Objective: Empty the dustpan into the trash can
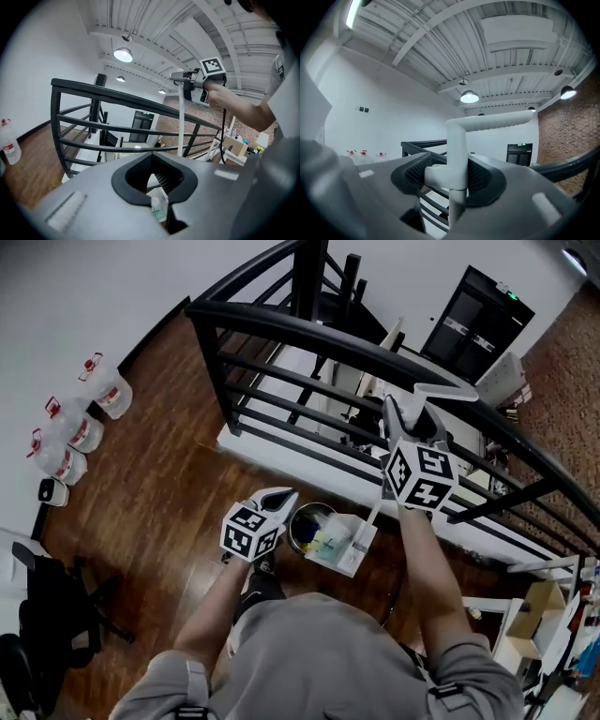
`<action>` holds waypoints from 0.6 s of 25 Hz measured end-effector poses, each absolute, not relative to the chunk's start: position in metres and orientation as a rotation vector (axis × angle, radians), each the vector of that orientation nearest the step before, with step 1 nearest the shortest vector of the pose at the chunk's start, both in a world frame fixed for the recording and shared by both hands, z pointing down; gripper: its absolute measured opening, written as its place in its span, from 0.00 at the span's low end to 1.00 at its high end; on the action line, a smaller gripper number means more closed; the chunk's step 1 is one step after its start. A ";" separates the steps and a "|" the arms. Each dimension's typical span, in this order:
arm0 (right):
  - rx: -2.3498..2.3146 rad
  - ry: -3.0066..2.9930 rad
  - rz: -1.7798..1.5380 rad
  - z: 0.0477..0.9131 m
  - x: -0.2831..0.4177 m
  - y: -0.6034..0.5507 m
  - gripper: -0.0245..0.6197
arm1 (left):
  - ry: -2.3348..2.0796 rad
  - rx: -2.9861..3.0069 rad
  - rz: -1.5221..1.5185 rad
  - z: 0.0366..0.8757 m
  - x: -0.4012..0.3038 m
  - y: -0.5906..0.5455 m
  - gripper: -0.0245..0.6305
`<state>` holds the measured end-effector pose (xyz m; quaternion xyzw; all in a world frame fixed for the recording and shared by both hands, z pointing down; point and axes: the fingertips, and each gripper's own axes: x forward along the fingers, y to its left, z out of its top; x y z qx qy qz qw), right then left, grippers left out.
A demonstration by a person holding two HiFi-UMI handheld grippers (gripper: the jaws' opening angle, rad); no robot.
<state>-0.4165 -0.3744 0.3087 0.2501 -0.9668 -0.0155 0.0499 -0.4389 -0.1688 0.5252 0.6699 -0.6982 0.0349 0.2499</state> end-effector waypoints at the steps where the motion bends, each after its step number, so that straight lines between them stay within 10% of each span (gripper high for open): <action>1: 0.771 -2.931 -0.050 0.310 -0.433 -0.375 0.36 | -1.894 1.838 0.100 0.525 -0.453 -0.170 0.04; 15: 0.920 -2.736 -0.108 0.353 -0.567 -0.403 0.36 | -1.765 1.893 0.047 0.537 -0.566 -0.167 0.04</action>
